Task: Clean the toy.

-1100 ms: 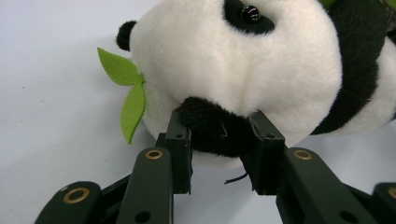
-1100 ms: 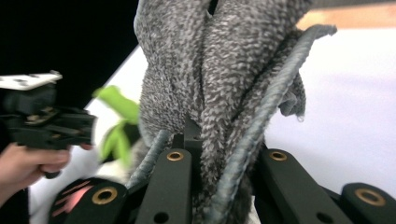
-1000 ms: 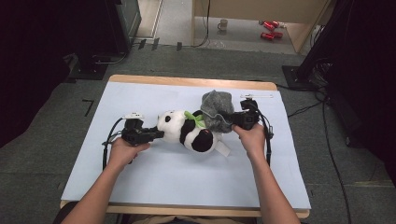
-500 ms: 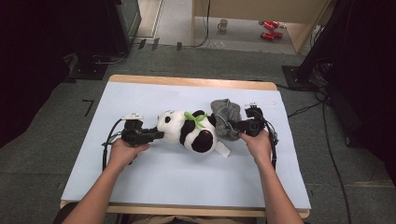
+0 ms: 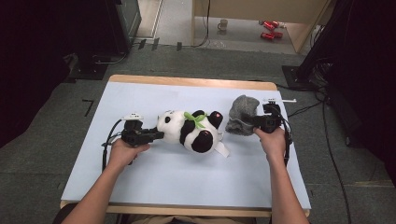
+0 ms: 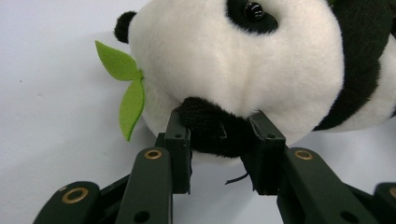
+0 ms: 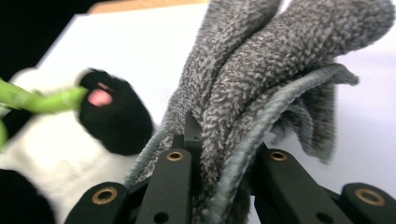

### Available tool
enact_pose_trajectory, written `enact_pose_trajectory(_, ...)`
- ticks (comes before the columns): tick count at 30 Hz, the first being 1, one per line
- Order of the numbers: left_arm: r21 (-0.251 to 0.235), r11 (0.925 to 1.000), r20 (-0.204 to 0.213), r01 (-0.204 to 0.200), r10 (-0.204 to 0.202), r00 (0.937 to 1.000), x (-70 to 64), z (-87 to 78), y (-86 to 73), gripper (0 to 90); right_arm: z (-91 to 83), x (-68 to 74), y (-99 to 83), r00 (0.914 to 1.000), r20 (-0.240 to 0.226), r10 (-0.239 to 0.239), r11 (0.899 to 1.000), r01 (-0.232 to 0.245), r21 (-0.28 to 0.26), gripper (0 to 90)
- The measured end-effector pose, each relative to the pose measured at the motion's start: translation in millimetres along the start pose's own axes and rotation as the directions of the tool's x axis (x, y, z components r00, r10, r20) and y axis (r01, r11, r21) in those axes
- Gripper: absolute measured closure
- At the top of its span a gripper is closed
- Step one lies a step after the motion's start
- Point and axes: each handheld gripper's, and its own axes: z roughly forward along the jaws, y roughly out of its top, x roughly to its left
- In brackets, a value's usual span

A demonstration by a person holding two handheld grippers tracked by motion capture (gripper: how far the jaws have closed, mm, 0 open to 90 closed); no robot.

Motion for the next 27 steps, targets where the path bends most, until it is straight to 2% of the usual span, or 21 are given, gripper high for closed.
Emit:
enact_pose_trajectory(4,-0.003,1.0000,-0.005,-0.007,0.007,1.0000,-1.2,-0.2,-1.5,66.0,-8.0,14.2,9.7,0.9988,-0.039,-0.031,0.999,0.030,-0.041,80.2)
enact_pose_trajectory(9,-0.003,0.9999,-0.004,-0.017,0.017,0.9998,-3.4,-2.0,-4.2,66.2,-12.4,37.6,21.9,0.9913,-0.111,-0.071,0.994,0.061,-0.089,80.2)
enact_pose_trajectory(10,-0.001,0.9998,-0.001,-0.020,0.020,0.9998,-3.4,-2.9,-4.8,66.3,-11.4,43.7,23.8,0.9881,-0.133,-0.077,0.993,0.064,-0.097,80.2)
enact_pose_trajectory(12,0.004,0.9998,-0.001,-0.017,0.017,0.9999,-4.0,-3.7,-6.6,66.6,-7.7,53.9,26.3,0.9836,-0.147,-0.103,0.991,0.089,-0.098,80.2)
enact_pose_trajectory(14,0.003,0.9998,-0.004,-0.018,0.018,0.9998,-4.4,-4.1,-7.8,66.8,2.0,64.1,27.9,0.9749,-0.187,-0.120,0.990,0.105,-0.092,80.2)
enact_pose_trajectory(16,0.003,0.9999,-0.006,-0.017,0.017,0.9998,-4.7,-4.5,-8.9,66.8,5.3,65.6,27.9,0.9740,-0.191,-0.122,0.990,0.107,-0.087,80.2)
enact_pose_trajectory(18,-0.001,0.9999,-0.008,-0.014,0.014,0.9999,-5.3,-4.5,-9.9,66.8,16.8,66.3,26.1,0.9722,-0.200,-0.121,0.992,0.109,-0.068,80.1)
enact_pose_trajectory(22,-0.006,0.9999,-0.003,-0.011,0.011,0.9999,-4.5,-4.6,-10.3,66.8,40.6,60.1,17.9,0.9738,-0.212,-0.082,0.997,0.082,-0.009,80.1)
enact_pose_trajectory(24,-0.015,0.9999,0.000,-0.005,0.005,1.0000,-4.5,-4.2,-9.9,66.8,47.8,56.3,15.0,0.9744,-0.214,-0.070,0.997,0.072,-0.001,80.2)
enact_pose_trajectory(27,-0.022,0.9997,0.005,0.004,-0.004,1.0000,-4.3,-3.9,-9.2,66.8,49.3,50.6,13.4,0.9804,-0.178,-0.084,0.996,0.086,0.007,80.2)
